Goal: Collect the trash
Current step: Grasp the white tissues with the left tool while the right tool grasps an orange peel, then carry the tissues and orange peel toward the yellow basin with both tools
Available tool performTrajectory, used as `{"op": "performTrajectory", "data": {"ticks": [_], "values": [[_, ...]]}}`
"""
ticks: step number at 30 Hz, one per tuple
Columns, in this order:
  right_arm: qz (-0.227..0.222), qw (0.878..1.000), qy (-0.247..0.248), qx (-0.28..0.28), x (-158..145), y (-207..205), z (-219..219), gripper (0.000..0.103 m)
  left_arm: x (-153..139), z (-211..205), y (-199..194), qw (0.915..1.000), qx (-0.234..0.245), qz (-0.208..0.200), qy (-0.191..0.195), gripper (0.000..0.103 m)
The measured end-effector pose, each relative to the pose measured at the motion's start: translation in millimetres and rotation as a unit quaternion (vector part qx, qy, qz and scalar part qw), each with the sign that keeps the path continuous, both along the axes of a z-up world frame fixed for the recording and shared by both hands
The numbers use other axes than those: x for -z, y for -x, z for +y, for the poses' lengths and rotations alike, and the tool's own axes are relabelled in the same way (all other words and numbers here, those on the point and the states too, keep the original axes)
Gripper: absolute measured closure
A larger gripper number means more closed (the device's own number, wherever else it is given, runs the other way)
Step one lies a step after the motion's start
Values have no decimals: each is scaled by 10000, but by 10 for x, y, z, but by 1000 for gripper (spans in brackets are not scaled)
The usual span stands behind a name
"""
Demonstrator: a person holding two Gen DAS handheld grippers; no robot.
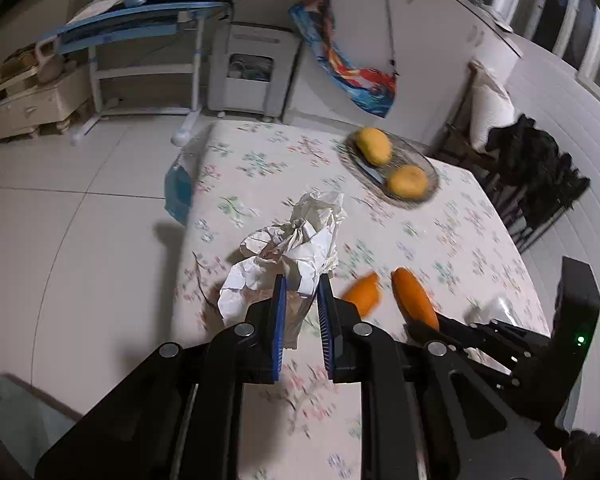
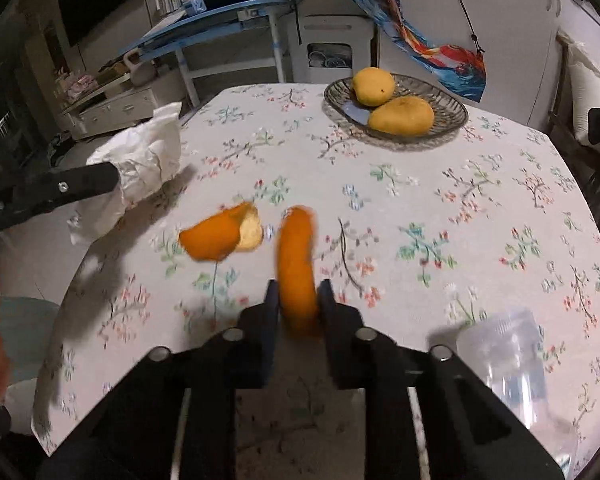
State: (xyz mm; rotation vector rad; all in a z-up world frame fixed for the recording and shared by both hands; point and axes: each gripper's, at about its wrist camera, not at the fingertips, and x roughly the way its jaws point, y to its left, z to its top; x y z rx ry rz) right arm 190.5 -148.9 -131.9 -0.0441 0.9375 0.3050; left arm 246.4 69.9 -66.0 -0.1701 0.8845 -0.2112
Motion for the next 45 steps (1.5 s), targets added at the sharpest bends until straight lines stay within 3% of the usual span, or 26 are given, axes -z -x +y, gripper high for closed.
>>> {"op": "performTrajectory", "data": {"ticks": [7, 13, 18, 23, 28, 30, 33, 35, 38, 40, 41, 43, 45], "values": [[132, 9997, -139, -119, -25, 674, -258, 87, -185, -151, 551, 9995, 218, -193, -109, 88], [232, 9981, -550, 154, -29, 1048, -537, 87, -198, -314, 975, 9994, 171, -249, -162, 88], [167, 9982, -549, 191, -37, 1131, -531, 87, -87, -456, 1247, 9998, 114, -72, -136, 88], [84, 9985, -513, 189, -15, 1209, -540, 85, 74, -595, 1405, 9986, 194, 129, -474, 88], [33, 9982, -558, 211, -17, 1231, -554, 75, 133, -624, 1441, 9978, 204, 232, -579, 87], [9, 9984, -525, 187, -21, 1224, -549, 71, 151, -648, 1444, 9973, 217, 251, -652, 85], [-28, 9982, -546, 245, -18, 1209, -564, 57, 180, -681, 1425, 9965, 236, 297, -749, 77], [-52, 9981, -562, 265, -5, 1207, -566, 56, 184, -700, 1414, 9959, 204, 265, -836, 62], [-115, 9981, -538, 262, 3, 1205, -555, 56, 195, -731, 1385, 9952, 143, 211, -941, 41], [-158, 9983, -506, 237, 8, 1204, -536, 56, 223, -759, 1351, 9946, 96, 222, -1007, 35], [-164, 9983, -507, 220, 12, 1210, -530, 60, 244, -776, 1332, 9943, 106, 243, -1028, 35], [-157, 9984, -507, 186, 18, 1203, -521, 80, 278, -811, 1306, 9939, 172, 286, -1053, 35], [-131, 9981, -586, 153, 16, 1202, -532, 84, 328, -873, 1294, 9925, 295, 322, -1143, 50]]}}
